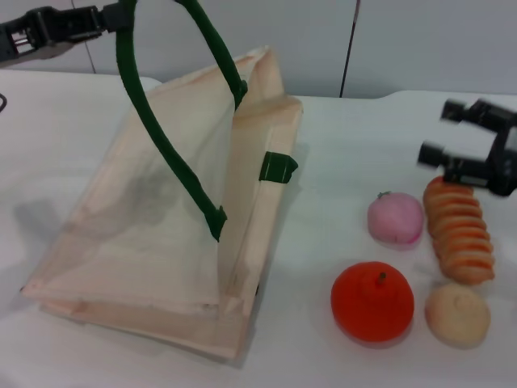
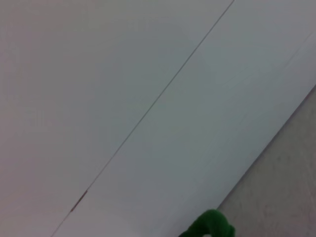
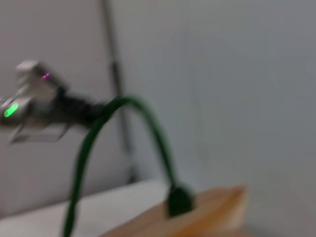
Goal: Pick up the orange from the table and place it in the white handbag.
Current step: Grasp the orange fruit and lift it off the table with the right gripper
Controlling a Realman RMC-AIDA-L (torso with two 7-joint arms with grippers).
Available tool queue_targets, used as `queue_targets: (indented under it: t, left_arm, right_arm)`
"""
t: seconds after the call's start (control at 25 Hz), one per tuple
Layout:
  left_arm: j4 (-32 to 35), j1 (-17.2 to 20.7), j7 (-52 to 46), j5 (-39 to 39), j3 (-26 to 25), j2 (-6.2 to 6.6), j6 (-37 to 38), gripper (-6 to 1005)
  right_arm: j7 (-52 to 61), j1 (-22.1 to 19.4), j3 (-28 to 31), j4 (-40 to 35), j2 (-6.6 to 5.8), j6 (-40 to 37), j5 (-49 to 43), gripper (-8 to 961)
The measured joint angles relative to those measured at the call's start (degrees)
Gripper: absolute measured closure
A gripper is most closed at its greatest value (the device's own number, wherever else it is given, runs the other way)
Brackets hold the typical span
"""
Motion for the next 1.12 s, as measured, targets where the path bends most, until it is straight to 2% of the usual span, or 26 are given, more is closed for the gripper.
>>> queue_targets:
  t: [0.08, 0.32, 0.56, 0.92, 1.12]
  left_arm:
    - [-0.01, 0.03, 0.0, -0.15, 0.0, 0.06, 0.01, 886]
    - [-0.03, 0.05, -0.06, -0.26, 0.0, 0.07, -0.14, 888]
    - [-0.03, 0.06, -0.09, -0.3, 0.0, 0.07, -0.35, 888]
    - [0.0, 0.06, -0.45, -0.35, 0.0, 0.43, -0.7, 889]
    - [0.06, 0.05, -0.59, -0.35, -0.06, 0.48, -0.7, 889]
  right_arm:
    - [2.11, 0.4, 0.0, -2.56, 0.72, 1.27, -4.68, 80]
    - [5.31, 1.38, 0.06, -8.93, 3.92, 5.5, -15.76, 87]
    - [8.92, 1.79, 0.09, -12.47, 5.51, 7.27, -23.31, 94]
    - [12.24, 3.36, -1.05, -12.72, 6.38, 4.03, -31.45, 105]
    - [14.69, 3.38, -5.5, -12.45, 6.47, 0.15, -34.02, 111]
